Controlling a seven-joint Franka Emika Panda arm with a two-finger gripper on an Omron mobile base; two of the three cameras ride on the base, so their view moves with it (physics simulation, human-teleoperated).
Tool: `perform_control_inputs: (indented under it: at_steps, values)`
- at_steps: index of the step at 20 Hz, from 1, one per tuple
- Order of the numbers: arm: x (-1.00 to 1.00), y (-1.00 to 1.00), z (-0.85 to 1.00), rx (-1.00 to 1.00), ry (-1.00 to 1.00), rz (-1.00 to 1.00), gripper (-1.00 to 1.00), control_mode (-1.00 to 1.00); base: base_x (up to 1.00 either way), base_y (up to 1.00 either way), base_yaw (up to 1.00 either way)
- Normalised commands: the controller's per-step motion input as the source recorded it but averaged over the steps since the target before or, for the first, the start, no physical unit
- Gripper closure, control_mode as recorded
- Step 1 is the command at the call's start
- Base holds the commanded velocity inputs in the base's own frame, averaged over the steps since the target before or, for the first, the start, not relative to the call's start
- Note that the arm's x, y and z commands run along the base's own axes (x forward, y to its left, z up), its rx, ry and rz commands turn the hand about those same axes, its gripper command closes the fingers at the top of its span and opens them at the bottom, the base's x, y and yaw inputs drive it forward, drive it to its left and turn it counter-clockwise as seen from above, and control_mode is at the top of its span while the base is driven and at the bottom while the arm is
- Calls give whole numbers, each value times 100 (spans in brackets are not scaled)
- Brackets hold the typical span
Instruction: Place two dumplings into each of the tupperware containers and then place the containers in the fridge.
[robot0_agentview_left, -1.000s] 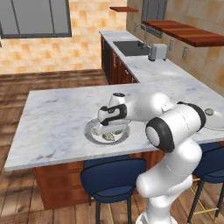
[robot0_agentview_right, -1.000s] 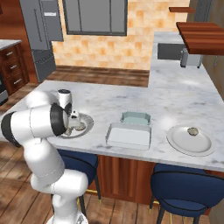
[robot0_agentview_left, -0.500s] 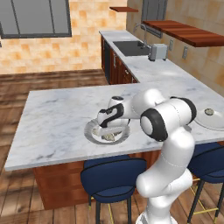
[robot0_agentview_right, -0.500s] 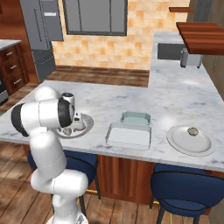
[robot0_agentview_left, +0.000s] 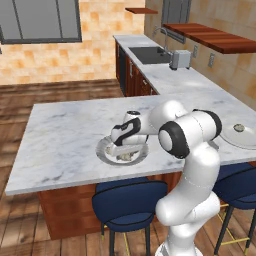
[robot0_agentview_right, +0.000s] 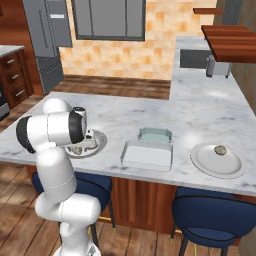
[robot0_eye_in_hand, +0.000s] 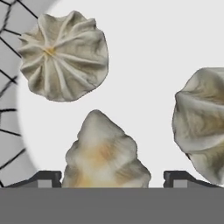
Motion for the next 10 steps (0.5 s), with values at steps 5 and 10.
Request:
perform_control_inputs:
  at_steps: [5,10]
  values:
    - [0,0,0,0,0,0,100,-100,0,0,0]
    - [-49,-41,14,0,-4,0,100,-100,0,0,0]
